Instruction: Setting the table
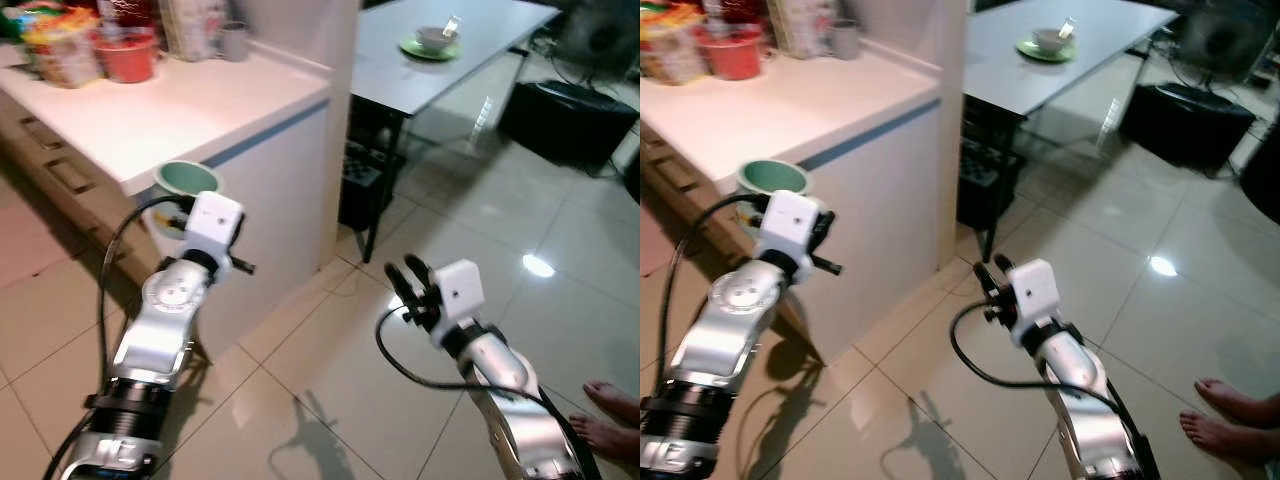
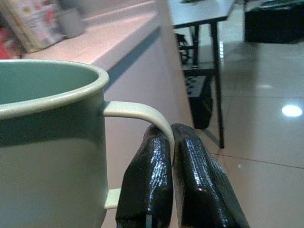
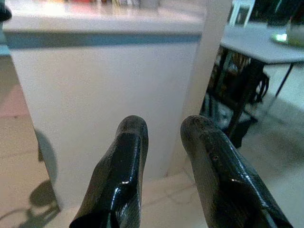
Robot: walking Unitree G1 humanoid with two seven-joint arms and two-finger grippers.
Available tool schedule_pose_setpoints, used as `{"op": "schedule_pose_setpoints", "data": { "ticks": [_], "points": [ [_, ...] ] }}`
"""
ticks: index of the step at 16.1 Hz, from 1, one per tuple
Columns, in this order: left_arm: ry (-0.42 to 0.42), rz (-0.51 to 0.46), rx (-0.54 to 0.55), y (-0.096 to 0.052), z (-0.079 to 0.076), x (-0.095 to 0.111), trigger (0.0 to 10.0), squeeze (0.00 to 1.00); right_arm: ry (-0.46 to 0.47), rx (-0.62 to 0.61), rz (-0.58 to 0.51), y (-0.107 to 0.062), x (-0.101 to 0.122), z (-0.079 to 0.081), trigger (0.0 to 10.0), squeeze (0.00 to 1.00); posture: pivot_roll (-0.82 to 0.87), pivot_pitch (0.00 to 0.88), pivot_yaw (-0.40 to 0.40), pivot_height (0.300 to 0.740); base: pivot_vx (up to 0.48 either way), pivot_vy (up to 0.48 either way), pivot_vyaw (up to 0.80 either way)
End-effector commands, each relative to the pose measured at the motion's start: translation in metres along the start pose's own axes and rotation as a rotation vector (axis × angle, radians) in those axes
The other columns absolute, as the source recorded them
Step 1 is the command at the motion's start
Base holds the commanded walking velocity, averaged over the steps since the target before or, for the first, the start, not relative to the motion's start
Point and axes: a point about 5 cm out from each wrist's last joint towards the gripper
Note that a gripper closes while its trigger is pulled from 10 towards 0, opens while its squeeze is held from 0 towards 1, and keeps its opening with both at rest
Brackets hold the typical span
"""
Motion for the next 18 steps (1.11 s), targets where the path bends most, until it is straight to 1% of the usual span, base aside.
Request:
{"op": "schedule_pose_setpoints", "data": {
  "ticks": [1,7,8,9,11,15,16,18],
  "points": [
    [0.028,-0.036,0.006,0.0004,0.004,0.0108,10.0,0.0,-0.009,0.0,-0.015,0.0034,0.0065,-0.0011,10.0,0.0,0.07,0.0,0.007,0.74,0.472,0.0,0.0],
    [0.023,-0.022,-0.003,0.0002,0.0016,0.0083,10.0,0.0,-0.007,0.008,-0.009,0.0022,0.0052,0.0003,10.0,0.0,0.07,0.0,0.009,0.74,0.469,0.0,0.0],
    [0.023,-0.042,0.006,-0.0001,0.0016,0.0094,10.0,0.0,-0.007,0.01,-0.007,0.0022,0.0046,0.0005,10.0,0.0,0.07,0.0,0.008,0.74,0.458,0.0,0.0],
    [-0.004,-0.035,0.014,-0.0002,0.002,0.0084,10.0,0.0,-0.008,0.012,-0.005,0.0023,0.0042,0.0006,10.0,0.0,0.07,0.0,0.008,0.74,0.0,0.0,0.0],
    [0.0,-0.034,0.026,0.0001,0.0022,0.0081,10.0,0.0,-0.009,0.014,-0.002,0.0023,0.0033,0.0004,10.0,0.0,0.07,0.0,0.005,0.74,0.0,0.0,0.0],
    [0.01,-0.047,0.007,0.0007,-0.0007,0.0098,10.0,0.0,-0.016,0.01,0.005,0.004,0.002,-0.0013,10.0,0.0,0.06,0.0,0.005,0.74,0.0,0.0,0.0],
    [-0.004,-0.051,0.008,0.0011,-0.001,0.01,10.0,0.0,-0.017,0.012,0.006,0.004,0.0018,-0.0011,10.0,0.0,0.06,0.0,0.007,0.74,0.0,-0.368,0.0],
    [0.008,-0.053,-0.003,0.0023,-0.0017,0.0118,10.0,0.0,-0.019,0.015,0.005,0.004,0.0017,-0.0007,10.0,0.0,0.06,0.0,0.005,0.74,0.0,-0.48,0.0]
  ]
}}
Point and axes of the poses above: a point about 5 cm out from each wrist's last joint towards the gripper, its own y axis pointing out of the wrist towards the gripper, its own x axis along the axis of the wrist's last joint, z = x × y, and after that the axes turned 9 degrees about -y, right-handed
